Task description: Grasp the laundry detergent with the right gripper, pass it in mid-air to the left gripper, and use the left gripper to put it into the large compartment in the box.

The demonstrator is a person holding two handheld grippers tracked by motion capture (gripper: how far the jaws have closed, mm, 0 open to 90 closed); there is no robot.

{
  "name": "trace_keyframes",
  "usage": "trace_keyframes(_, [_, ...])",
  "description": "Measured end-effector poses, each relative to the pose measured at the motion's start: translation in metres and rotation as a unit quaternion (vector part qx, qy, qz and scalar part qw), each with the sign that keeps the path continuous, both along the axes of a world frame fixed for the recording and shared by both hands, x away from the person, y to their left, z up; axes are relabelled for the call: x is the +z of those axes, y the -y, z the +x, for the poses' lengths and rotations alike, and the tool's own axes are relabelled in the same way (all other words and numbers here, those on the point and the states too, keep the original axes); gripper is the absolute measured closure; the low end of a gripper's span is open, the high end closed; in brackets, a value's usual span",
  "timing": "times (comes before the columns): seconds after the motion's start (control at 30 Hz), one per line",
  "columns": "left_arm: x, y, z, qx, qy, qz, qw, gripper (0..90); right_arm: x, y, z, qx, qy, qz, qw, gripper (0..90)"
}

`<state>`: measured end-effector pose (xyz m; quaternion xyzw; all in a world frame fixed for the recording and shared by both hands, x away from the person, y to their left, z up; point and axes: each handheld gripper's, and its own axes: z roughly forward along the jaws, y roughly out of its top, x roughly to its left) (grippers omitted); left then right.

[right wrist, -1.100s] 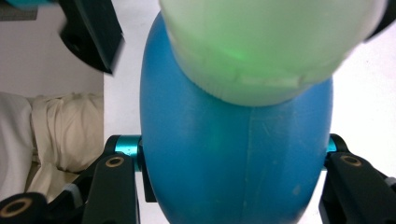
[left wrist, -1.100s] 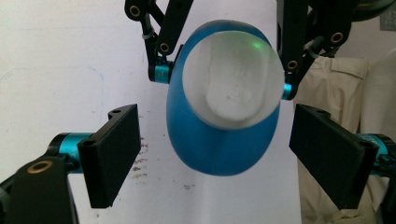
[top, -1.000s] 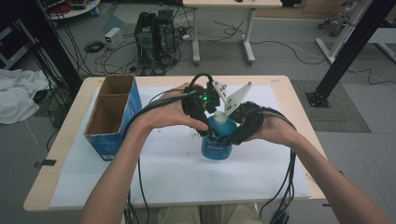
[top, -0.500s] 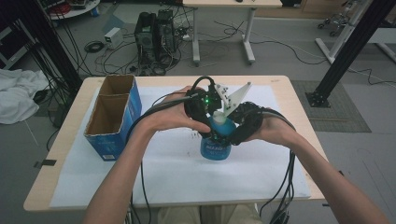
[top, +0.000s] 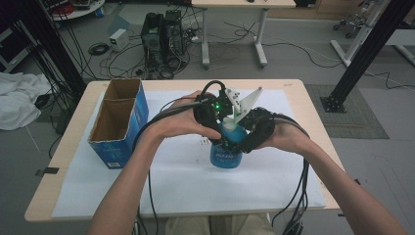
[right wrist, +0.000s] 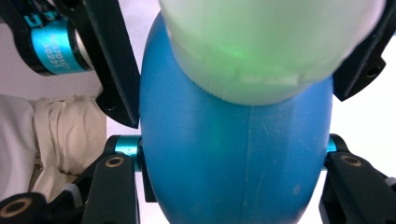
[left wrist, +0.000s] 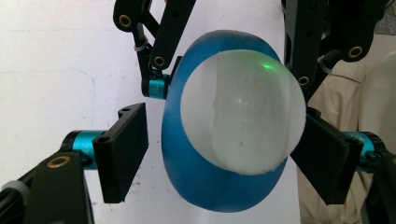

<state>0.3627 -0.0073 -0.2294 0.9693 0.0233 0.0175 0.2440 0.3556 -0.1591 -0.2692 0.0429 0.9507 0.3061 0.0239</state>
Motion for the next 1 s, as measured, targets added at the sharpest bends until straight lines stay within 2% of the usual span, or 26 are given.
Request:
trace_keyframes(0.17, [-0.0010, -0.0001, -0.0006, -0.007, -0.003, 0.000, 1.0000, 24.0, -0.0015, -0.0011, -0.0015, -0.001, -0.003, -0.002, 1.0000, 44.0])
trace_keyframes(0.2, [0.0006, -0.0011, 0.0004, 0.001, 0.003, 0.002, 1.0000, 24.2, -0.0015, -0.0012, -0.0015, -0.001, -0.004, -0.003, 1.0000, 44.0])
trace_keyframes(0.23, [-0.0009, 0.0000, -0.0007, -0.005, -0.005, -0.001, 1.0000, 24.2, 0.0011, 0.0003, -0.0007, 0.000, -0.003, 0.000, 1.0000, 44.0])
trace_keyframes(0.47, [-0.0021, 0.0013, -0.0013, -0.008, -0.004, 0.000, 1.0000, 25.7, -0.0015, -0.0011, -0.0014, -0.001, -0.003, -0.002, 1.0000, 44.0])
trace_keyframes(0.5, [-0.0004, 0.0002, -0.0002, 0.000, -0.001, 0.000, 1.0000, 25.8, -0.0021, -0.0016, -0.0020, 0.001, -0.002, -0.003, 1.0000, 43.9])
trace_keyframes(0.53, [-0.0022, 0.0012, -0.0011, -0.008, -0.003, 0.000, 1.0000, 26.0, 0.0000, 0.0000, -0.0004, 0.000, -0.002, 0.000, 1.0000, 43.9])
trace_keyframes(0.6, [-0.0022, 0.0006, -0.0007, -0.007, -0.005, 0.000, 1.0000, 26.7, -0.0024, -0.0018, -0.0021, 0.001, -0.002, -0.004, 1.0000, 44.0])
trace_keyframes(0.63, [-0.0056, 0.0030, -0.0062, 0.015, -0.023, -0.029, 0.9992, 26.8, -0.0015, -0.0013, -0.0019, 0.001, -0.002, -0.002, 1.0000, 44.0])
trace_keyframes(0.7, [-0.0022, 0.0014, -0.0015, -0.007, -0.004, -0.001, 1.0000, 27.5, -0.0036, -0.0019, -0.0015, 0.003, -0.002, -0.002, 1.0000, 43.9])
trace_keyframes(0.73, [-0.0045, 0.0023, -0.0044, 0.000, -0.015, -0.016, 0.9998, 27.9, -0.0022, -0.0017, -0.0020, 0.001, -0.002, -0.003, 1.0000, 43.9])
trace_keyframes(0.77, [-0.0046, 0.0023, -0.0043, -0.001, -0.014, -0.016, 0.9998, 28.6, -0.0038, -0.0019, -0.0015, 0.001, -0.003, -0.001, 1.0000, 43.9])
trace_keyframes(0.8, [-0.0023, 0.0006, -0.0007, -0.007, -0.005, 0.000, 1.0000, 29.2, -0.0037, -0.0016, -0.0020, -0.001, -0.006, -0.002, 1.0000, 43.9])
trace_keyframes(0.83, [-0.0023, 0.0006, -0.0007, -0.007, -0.005, 0.000, 1.0000, 29.4, -0.0015, -0.0013, -0.0022, 0.000, -0.004, -0.003, 1.0000, 43.9])
trace_keyframes(0.87, [-0.0041, 0.0022, -0.0043, 0.003, -0.016, -0.016, 0.9997, 29.4, -0.0015, -0.0013, -0.0022, 0.000, -0.004, -0.003, 1.0000, 43.9])
trace_keyframes(0.9, [-0.0042, 0.0023, -0.0044, 0.002, -0.015, -0.015, 0.9998, 29.8, -0.0034, -0.0019, -0.0016, 0.003, -0.002, -0.002, 1.0000, 43.9])
trace_keyframes(0.93, [-0.0038, 0.0018, -0.0023, -0.015, -0.005, -0.002, 0.9999, 31.1, -0.0037, -0.0019, -0.0015, 0.003, -0.002, -0.002, 1.0000, 43.9])
trace_keyframes(0.97, [-0.0060, 0.0032, -0.0067, 0.018, -0.025, -0.032, 0.9990, 32.6, -0.0037, -0.0010, -0.0019, 0.000, -0.004, -0.001, 1.0000, 43.9])
trace_keyframes(1.0, [-0.0035, 0.0018, -0.0027, -0.018, -0.004, -0.004, 0.9998, 32.9, -0.0032, -0.0019, -0.0017, 0.003, -0.001, -0.002, 1.0000, 43.9])
